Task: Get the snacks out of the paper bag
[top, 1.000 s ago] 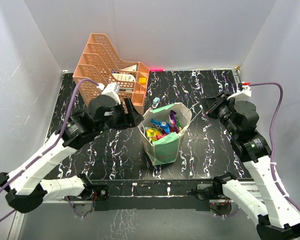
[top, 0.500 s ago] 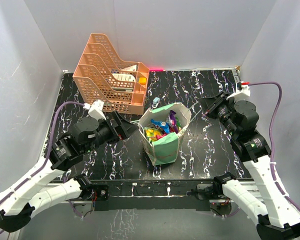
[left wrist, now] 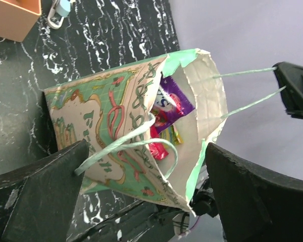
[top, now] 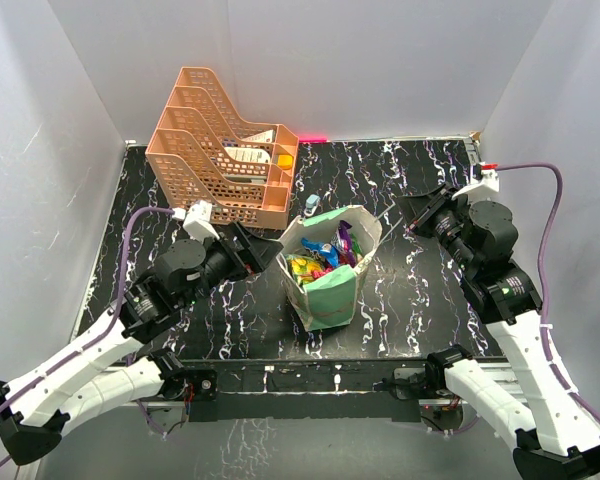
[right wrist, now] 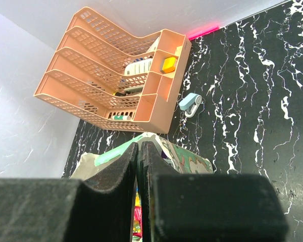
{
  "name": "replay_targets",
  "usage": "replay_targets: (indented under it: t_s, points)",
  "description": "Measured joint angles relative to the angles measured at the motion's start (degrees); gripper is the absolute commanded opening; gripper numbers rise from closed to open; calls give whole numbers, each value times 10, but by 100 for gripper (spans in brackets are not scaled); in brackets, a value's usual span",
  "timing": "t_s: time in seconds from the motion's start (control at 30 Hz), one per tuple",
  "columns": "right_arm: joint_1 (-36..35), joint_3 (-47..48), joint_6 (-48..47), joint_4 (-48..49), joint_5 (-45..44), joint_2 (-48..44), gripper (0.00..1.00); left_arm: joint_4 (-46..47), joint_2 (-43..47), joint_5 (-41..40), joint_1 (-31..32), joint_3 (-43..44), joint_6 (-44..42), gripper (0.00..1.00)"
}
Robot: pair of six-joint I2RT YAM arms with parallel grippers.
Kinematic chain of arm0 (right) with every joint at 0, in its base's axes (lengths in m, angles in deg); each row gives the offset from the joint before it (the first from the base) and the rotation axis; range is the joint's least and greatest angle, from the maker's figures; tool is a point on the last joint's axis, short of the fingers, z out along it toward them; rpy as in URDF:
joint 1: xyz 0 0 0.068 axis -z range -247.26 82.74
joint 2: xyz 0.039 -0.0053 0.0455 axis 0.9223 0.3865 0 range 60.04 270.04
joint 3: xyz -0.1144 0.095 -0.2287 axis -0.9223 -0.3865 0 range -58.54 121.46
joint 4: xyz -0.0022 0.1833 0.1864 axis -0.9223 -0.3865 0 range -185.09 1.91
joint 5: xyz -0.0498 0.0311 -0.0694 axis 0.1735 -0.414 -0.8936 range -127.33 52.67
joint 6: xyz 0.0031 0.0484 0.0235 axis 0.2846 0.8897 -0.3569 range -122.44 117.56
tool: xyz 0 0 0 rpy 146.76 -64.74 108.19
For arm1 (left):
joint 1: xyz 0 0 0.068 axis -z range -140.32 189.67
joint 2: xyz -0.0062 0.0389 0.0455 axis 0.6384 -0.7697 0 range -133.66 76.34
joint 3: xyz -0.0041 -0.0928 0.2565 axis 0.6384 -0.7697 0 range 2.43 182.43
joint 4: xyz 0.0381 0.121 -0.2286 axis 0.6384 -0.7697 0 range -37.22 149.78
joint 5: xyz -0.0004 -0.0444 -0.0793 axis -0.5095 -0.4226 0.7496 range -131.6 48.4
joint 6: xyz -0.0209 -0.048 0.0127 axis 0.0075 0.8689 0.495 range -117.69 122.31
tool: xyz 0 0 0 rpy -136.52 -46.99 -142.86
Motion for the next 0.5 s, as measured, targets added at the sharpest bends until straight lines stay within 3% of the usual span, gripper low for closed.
replay_targets:
  t_s: [0.3, 0.5]
  points:
    - [0, 0, 0, 2, 4, 2, 7, 100, -18, -1, -2, -31, 57, 98]
    - [0, 0, -1, 3, 4, 3, 7, 112, -21, -13, -4, -30, 57, 98]
